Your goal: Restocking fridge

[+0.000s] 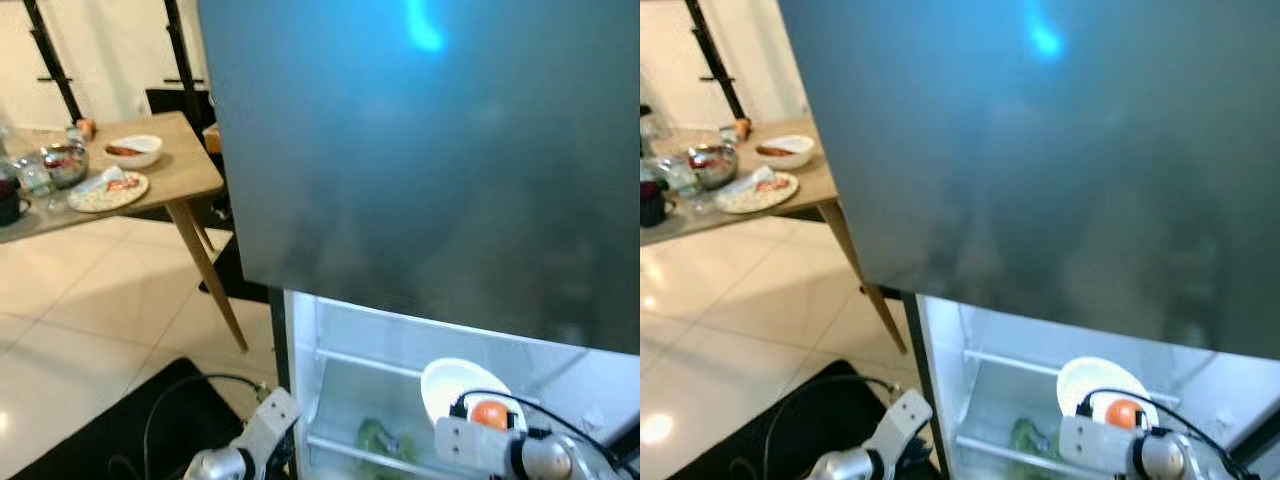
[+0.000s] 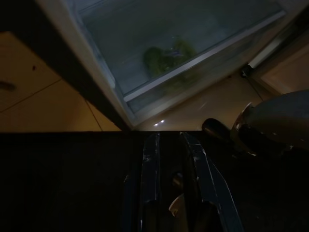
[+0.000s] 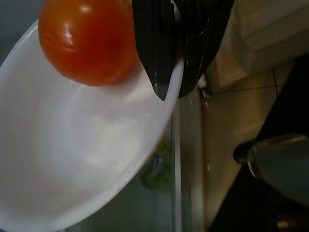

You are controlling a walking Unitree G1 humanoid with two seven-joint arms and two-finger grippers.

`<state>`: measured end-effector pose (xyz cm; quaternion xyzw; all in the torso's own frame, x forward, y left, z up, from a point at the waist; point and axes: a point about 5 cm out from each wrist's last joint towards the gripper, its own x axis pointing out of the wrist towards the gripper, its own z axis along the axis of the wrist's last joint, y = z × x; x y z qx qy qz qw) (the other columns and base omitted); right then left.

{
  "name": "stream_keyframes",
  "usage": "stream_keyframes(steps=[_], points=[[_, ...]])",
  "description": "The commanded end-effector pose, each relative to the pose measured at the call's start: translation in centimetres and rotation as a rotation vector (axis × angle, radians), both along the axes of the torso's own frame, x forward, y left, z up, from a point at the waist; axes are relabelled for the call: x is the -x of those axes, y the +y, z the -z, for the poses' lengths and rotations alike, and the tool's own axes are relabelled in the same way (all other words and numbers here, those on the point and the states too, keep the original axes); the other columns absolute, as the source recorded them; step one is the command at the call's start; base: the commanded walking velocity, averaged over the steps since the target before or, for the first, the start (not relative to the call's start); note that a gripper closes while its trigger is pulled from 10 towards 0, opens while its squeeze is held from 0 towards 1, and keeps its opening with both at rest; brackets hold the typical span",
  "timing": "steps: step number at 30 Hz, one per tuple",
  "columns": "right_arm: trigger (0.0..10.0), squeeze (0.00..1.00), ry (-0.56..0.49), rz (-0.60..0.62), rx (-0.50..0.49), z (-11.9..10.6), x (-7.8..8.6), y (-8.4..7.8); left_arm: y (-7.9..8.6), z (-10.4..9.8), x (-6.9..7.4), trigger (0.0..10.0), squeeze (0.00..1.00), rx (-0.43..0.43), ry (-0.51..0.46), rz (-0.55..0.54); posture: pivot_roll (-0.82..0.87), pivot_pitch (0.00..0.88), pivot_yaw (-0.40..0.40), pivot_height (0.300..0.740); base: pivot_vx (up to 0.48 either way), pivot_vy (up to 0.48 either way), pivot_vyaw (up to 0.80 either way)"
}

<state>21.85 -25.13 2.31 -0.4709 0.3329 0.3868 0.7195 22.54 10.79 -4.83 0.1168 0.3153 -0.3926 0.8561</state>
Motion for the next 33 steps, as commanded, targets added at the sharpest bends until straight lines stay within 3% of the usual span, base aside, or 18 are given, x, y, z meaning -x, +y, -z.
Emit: stream_keyframes(steps=[1,11,21,28,33], points=[[10.0,0.00,-0.003,0.003,0.003,-0.7,0.0,-0.2,-0.2,-0.3,-0.3,10.0,0.00,0.011,-0.013,0.004,-0.19,0.017,0.059,0.671,0.000,0.000,0.00],[10.0,0.00,-0.019,-0.011,0.037,-3.0,-0.2,-0.4,-0.4,-0.3,-0.3,10.0,0.00,0.016,-0.019,0.007,-0.19,0.020,0.056,0.640,0.000,0.000,0.00],[10.0,0.00,-0.078,0.025,0.036,-3.9,-1.0,-0.4,-0.8,-0.3,-0.3,10.0,0.00,0.023,-0.021,0.009,-0.20,0.019,0.054,0.613,0.000,0.000,0.00],[10.0,0.00,-0.136,0.049,0.031,-5.3,-1.7,-0.5,-1.2,-1.1,-1.2,10.0,0.00,0.045,-0.063,0.012,-0.20,0.023,0.053,0.613,0.000,0.000,0.00],[10.0,0.00,-0.160,0.067,0.066,-6.5,-2.1,-1.2,-1.9,-2.7,-2.9,10.0,0.00,0.079,-0.173,0.011,-0.20,0.027,0.049,0.613,0.000,0.000,0.00]])
